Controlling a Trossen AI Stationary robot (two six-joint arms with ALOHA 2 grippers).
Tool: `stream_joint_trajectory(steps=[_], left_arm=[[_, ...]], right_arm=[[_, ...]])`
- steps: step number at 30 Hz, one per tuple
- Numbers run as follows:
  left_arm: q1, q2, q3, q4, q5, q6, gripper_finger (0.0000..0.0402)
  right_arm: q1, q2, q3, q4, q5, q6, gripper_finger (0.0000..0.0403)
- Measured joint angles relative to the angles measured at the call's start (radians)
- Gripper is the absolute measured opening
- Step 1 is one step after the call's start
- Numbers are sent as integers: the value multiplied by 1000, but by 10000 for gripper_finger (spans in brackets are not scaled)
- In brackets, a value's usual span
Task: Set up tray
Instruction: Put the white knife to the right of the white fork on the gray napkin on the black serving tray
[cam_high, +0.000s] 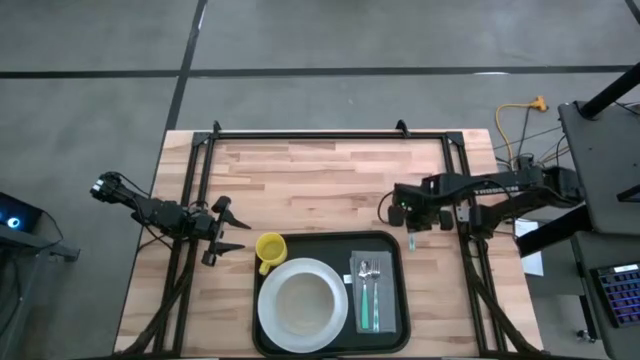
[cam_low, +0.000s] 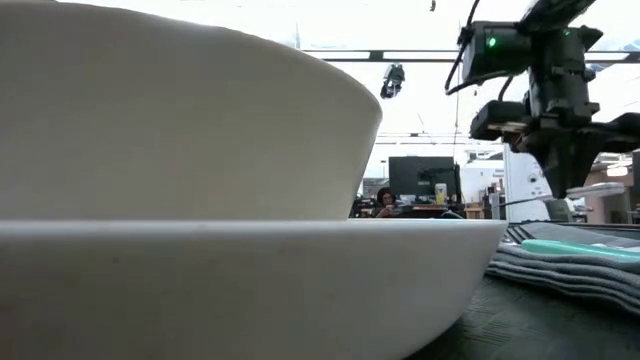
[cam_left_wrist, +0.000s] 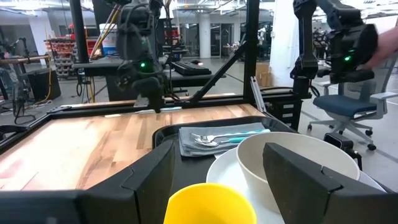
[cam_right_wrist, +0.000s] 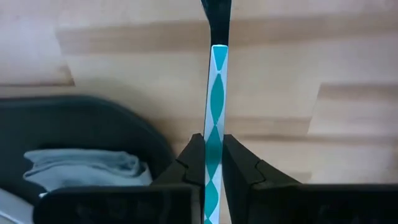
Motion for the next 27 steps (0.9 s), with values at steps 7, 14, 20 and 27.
stream_joint_trajectory(steps=[7,14,20,27], left_arm=[[0,0,0,0,0,0,224],[0,0,0,0,0,0,224],[0,0,0,0,0,0,224],[0,0,0,0,0,0,224]], right_arm=[[148,58,82,4,16,174,17],[265,165,184,12,20,258,17],[343,270,286,16,26,305,17],[441,410,400,50,28,336,17]])
